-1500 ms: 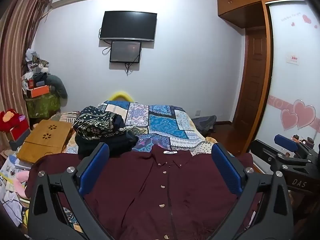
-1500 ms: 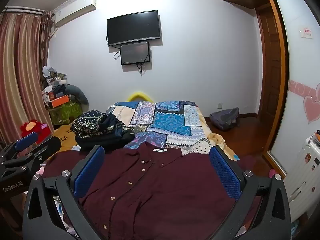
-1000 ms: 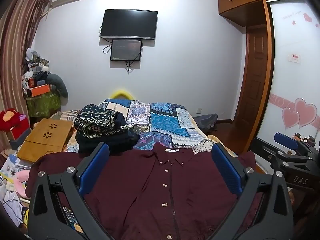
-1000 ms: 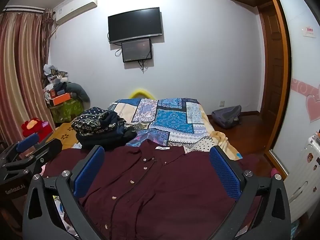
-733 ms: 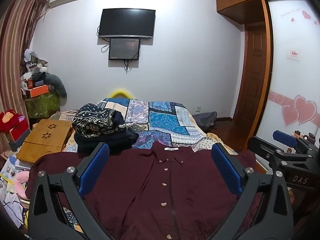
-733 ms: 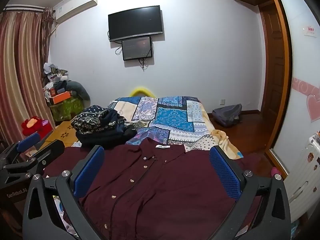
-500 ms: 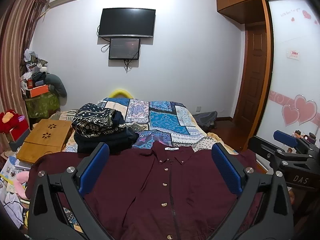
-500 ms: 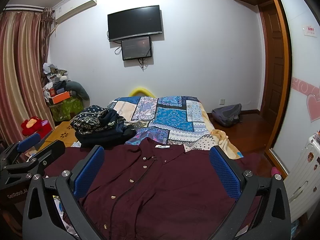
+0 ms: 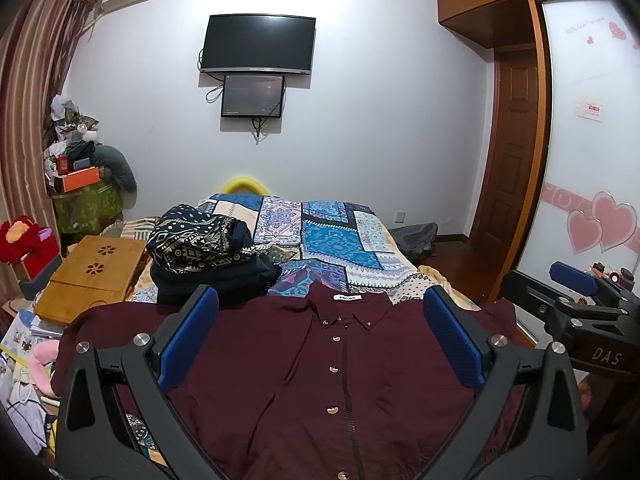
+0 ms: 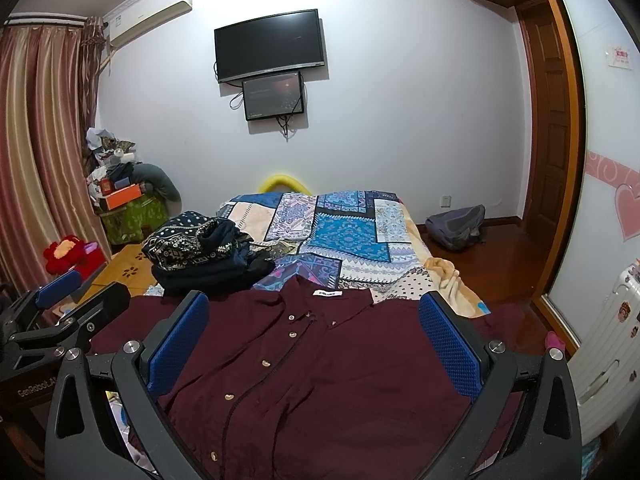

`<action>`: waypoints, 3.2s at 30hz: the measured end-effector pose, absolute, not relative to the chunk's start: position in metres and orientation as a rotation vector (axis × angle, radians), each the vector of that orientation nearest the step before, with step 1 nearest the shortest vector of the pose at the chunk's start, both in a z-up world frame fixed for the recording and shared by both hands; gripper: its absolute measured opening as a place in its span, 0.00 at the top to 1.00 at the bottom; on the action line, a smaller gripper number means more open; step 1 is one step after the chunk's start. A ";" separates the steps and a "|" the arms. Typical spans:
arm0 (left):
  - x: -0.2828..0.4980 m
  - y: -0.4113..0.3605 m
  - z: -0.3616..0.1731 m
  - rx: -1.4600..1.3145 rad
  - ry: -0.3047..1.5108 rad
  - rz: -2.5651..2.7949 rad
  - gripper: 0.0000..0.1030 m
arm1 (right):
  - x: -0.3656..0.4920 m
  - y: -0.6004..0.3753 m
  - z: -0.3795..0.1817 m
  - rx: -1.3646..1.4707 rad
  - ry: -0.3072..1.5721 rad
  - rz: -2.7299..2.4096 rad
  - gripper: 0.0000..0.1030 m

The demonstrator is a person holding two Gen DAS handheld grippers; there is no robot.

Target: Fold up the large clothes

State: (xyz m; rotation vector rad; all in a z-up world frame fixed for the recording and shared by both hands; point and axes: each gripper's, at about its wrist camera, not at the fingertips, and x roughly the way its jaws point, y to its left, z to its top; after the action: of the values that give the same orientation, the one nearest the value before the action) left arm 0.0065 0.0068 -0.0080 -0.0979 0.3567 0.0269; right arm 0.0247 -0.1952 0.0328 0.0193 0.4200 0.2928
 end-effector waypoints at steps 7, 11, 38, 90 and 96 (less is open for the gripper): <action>0.009 0.009 -0.009 -0.105 0.361 0.031 0.00 | 0.024 -0.195 0.033 0.018 0.422 0.293 0.00; 0.009 0.010 -0.009 -0.106 0.361 0.032 0.00 | 0.025 -0.193 0.034 0.015 0.422 0.292 0.00; 0.014 0.015 -0.017 -0.125 0.378 0.036 0.00 | 0.031 -0.192 0.030 0.012 0.434 0.293 0.00; 0.031 0.440 -0.316 -1.236 0.686 0.494 0.35 | 0.166 -0.129 -0.056 -0.103 0.830 0.252 0.00; 0.044 0.433 -0.298 -1.128 0.676 0.509 0.88 | 0.170 -0.127 -0.063 -0.110 0.857 0.251 0.00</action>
State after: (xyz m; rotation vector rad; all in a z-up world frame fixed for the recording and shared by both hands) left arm 0.0441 0.4329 -0.2980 -1.1282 0.6762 0.5086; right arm 0.1698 -0.1266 -0.0627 -0.1100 0.8573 0.2510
